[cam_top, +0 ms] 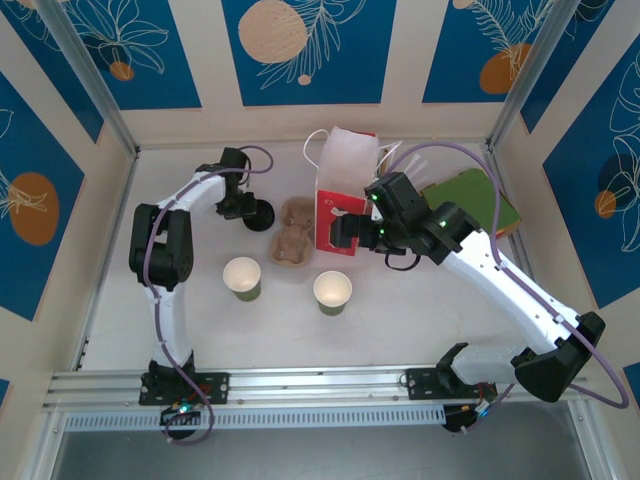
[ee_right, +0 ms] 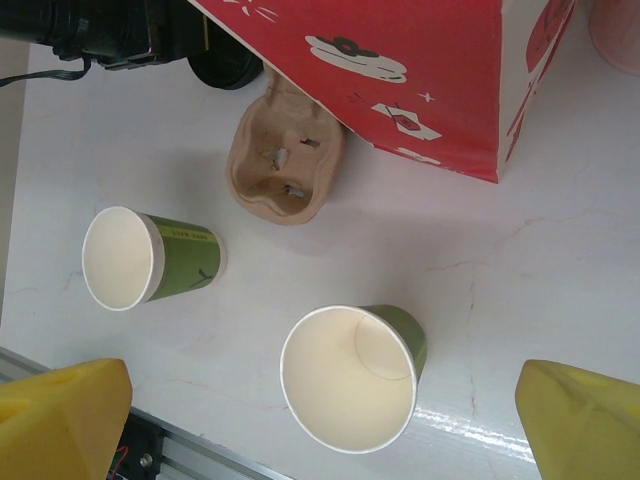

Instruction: Pack the takeout coffee

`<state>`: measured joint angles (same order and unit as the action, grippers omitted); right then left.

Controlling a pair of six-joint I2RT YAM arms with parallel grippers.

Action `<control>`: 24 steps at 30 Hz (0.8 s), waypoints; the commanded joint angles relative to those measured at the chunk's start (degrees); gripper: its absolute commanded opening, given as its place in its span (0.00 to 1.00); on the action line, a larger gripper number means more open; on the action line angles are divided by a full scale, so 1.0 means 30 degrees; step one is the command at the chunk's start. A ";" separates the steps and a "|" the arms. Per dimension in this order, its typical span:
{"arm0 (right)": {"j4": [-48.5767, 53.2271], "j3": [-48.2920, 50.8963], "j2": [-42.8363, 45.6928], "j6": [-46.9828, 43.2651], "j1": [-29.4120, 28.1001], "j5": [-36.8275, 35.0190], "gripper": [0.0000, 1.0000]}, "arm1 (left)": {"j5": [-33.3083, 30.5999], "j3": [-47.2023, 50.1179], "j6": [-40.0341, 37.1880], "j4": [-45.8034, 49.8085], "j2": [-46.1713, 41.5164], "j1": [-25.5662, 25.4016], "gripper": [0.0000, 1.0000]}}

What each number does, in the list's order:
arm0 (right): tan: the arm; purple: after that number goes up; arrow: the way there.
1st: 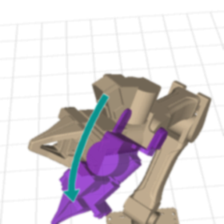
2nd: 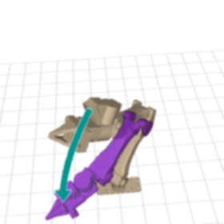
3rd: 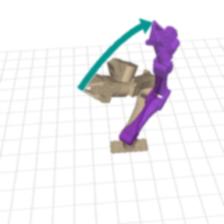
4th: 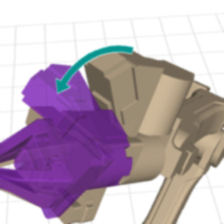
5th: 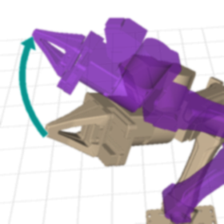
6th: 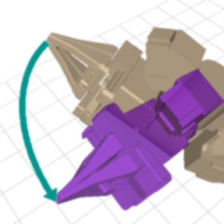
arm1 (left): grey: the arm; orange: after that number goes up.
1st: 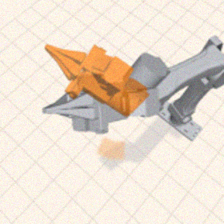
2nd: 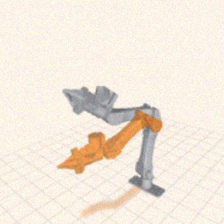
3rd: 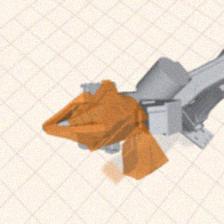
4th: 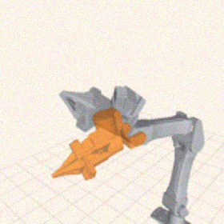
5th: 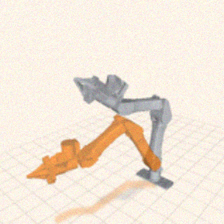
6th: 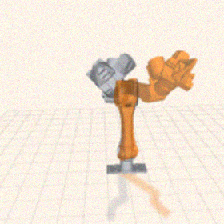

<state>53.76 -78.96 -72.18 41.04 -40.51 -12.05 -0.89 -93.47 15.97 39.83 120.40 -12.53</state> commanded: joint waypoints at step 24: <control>-0.0157 -0.0182 -0.0094 0.0018 0.0057 0.0115 0.99 | -0.0233 -0.0967 -0.0428 0.0806 0.0002 0.0225 0.02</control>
<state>53.58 -78.96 -72.25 41.01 -40.49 -12.03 -1.45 -95.29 14.52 40.12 120.51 -12.53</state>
